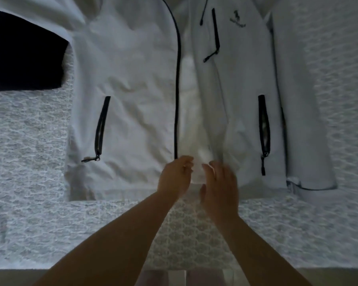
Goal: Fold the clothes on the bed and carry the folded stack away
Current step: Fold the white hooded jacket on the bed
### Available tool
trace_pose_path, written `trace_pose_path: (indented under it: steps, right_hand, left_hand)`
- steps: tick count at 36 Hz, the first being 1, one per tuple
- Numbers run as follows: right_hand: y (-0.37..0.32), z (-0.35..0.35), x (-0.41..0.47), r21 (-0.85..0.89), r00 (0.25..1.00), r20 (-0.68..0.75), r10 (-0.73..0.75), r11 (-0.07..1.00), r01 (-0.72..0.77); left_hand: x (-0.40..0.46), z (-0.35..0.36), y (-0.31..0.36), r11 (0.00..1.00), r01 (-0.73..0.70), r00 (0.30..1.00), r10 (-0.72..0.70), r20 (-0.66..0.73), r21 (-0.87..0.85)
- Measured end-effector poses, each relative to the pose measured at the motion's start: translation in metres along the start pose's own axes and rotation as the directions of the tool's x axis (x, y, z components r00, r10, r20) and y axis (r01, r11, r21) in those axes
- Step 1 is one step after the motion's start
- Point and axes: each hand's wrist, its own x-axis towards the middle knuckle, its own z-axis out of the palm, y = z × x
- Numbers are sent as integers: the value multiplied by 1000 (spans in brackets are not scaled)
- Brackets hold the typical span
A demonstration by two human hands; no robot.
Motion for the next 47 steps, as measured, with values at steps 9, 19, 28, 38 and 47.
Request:
trace_pose_path:
  steps: [9, 19, 28, 38, 47]
  right_hand:
    - [99, -23, -2, 45, 966, 140, 219, 973, -227]
    - [154, -52, 4, -183, 986, -107, -124, 978, 103]
    - [207, -49, 21, -276, 985, 101, 143, 955, -111]
    - [262, -72, 40, -92, 873, 118, 473, 881, -465]
    - [329, -118, 72, -231, 844, -271, 463, 820, -524]
  left_hand:
    - [17, 79, 54, 947, 278, 959, -283, -8, -163]
    - [4, 47, 54, 966, 88, 909, 23, -416, 244]
    - [1, 8, 29, 826, 387, 814, -96, -573, 410]
    - [10, 142, 99, 527, -405, 913, 280, 298, 747]
    - [39, 153, 93, 468, -349, 932, 77, 355, 812]
